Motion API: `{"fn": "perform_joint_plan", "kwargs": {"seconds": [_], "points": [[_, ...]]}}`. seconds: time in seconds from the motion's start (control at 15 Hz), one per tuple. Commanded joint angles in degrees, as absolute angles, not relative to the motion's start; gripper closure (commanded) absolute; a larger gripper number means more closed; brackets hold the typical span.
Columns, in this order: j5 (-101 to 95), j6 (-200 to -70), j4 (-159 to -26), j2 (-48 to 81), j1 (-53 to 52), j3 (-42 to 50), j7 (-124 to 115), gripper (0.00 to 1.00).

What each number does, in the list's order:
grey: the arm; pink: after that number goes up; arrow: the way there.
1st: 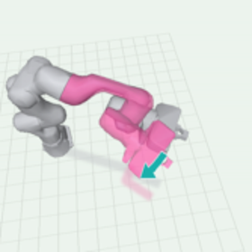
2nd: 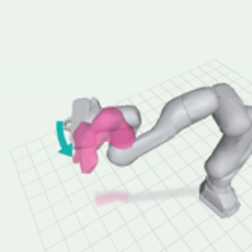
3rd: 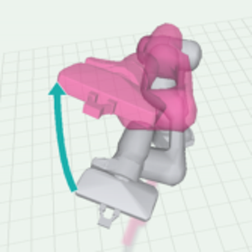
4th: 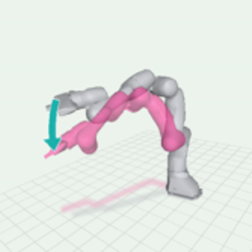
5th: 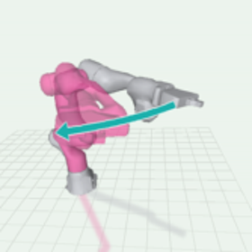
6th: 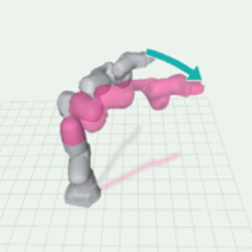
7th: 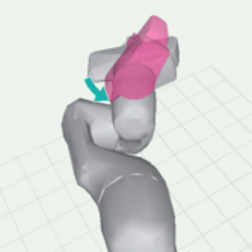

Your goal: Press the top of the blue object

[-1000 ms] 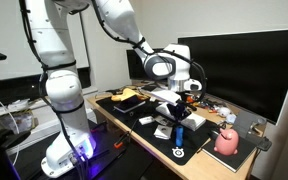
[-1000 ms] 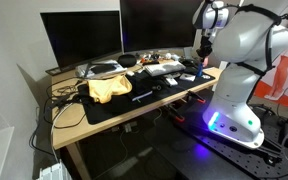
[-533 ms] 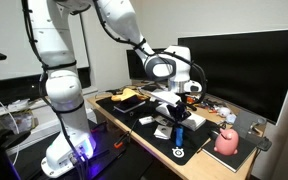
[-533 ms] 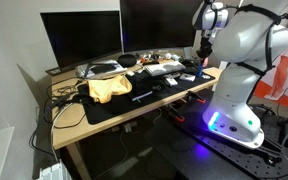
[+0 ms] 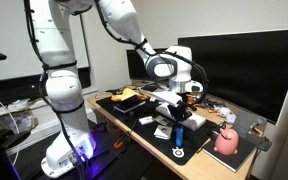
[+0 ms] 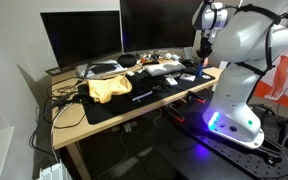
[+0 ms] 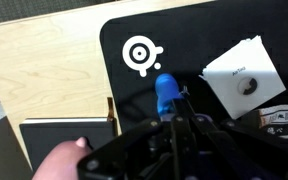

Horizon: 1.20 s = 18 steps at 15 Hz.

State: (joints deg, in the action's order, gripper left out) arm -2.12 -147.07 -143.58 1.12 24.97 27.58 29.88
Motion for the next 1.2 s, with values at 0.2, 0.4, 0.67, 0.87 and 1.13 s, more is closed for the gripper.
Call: {"fn": "perform_joint_plan", "kwargs": {"seconds": [0.2,0.4,0.67,0.87,1.13], "points": [[-1.72,-145.06,-141.68,3.05,25.38,26.57,28.34,1.0],[-1.81,-144.65,-140.9,3.9,25.39,26.36,27.74,1.0],[-2.14,-142.49,-139.55,4.77,25.39,26.03,27.16,1.0],[-2.43,-139.79,-138.61,5.1,25.48,25.87,27.51,1.0],[-2.26,-137.76,-137.1,6.26,25.52,25.62,27.38,1.0]]}}
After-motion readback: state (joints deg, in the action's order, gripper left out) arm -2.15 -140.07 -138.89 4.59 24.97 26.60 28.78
